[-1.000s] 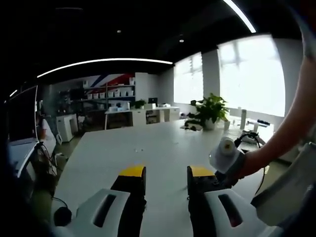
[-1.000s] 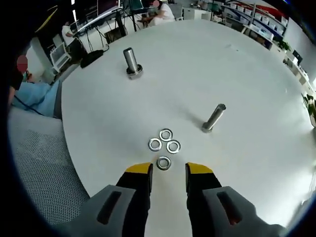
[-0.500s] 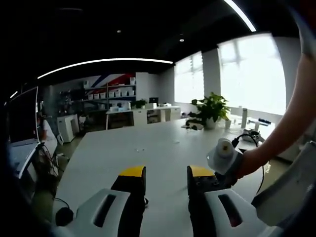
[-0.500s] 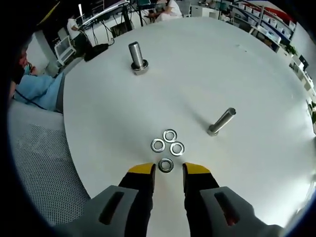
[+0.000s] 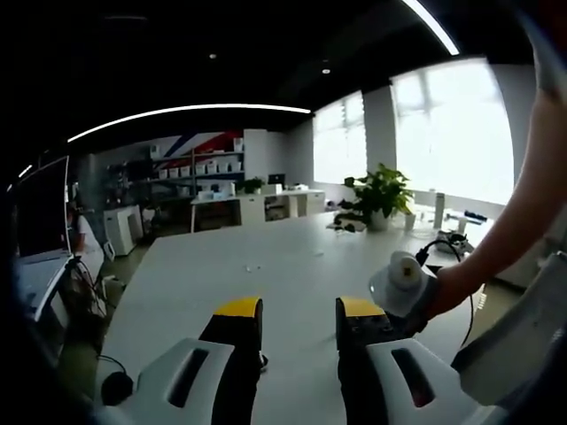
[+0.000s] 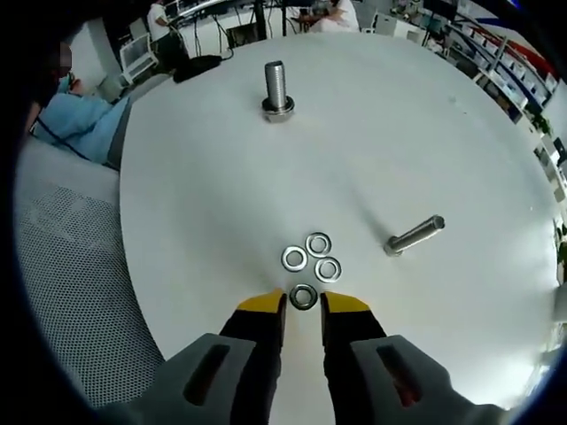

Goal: Place the washer onto the threaded stud by aligning its center hole with the stud, sliding it down to the base, and recovering from edge contact or off-axis alignment until the washer reaches the visible bottom stop.

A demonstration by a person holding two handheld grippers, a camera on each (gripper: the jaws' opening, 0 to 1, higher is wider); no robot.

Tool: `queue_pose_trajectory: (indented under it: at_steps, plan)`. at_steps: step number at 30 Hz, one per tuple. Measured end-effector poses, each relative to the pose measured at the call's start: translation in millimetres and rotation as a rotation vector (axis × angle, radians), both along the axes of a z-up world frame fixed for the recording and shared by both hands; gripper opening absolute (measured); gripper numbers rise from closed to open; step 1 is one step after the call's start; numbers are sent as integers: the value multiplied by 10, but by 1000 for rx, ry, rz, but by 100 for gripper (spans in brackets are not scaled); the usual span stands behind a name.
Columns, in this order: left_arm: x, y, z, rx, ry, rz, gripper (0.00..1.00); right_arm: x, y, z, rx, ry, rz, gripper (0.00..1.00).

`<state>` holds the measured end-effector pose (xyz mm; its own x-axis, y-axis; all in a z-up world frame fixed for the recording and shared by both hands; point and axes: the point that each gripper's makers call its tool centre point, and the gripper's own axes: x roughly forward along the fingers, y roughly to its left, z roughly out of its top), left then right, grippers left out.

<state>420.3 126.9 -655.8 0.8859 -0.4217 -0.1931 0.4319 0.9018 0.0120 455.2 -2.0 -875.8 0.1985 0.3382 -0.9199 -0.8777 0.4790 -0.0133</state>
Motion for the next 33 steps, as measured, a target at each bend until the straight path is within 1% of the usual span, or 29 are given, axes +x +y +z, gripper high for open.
queue_pose_trajectory:
  at_steps: [4,8,13,15,19,23,30,33]
  plan:
    - [3,2,1,-7,1,1,31,14,-15,-7,3,6,0,16]
    - [2,6,-2,-6,3,1,31,24,-16,-14,8,18,-8,15]
    - [1,6,-2,-7,4,2,31,11,3,-8,-54,36,29,15]
    - [0,-1,-4,-4,4,0,31,12,5,-9,-64,38,38,14]
    - [-2,-8,-6,-1,5,-3,31,23,-12,-13,-55,48,17,14]
    - [0,-3,-9,0,7,-2,30,15,-13,-17,-60,38,25,13]
    - [1,-2,-14,3,8,-2,30,25,-9,-22,-68,44,37,13]
    - [2,-2,-6,2,6,-2,30,22,-6,-12,-62,46,29,13]
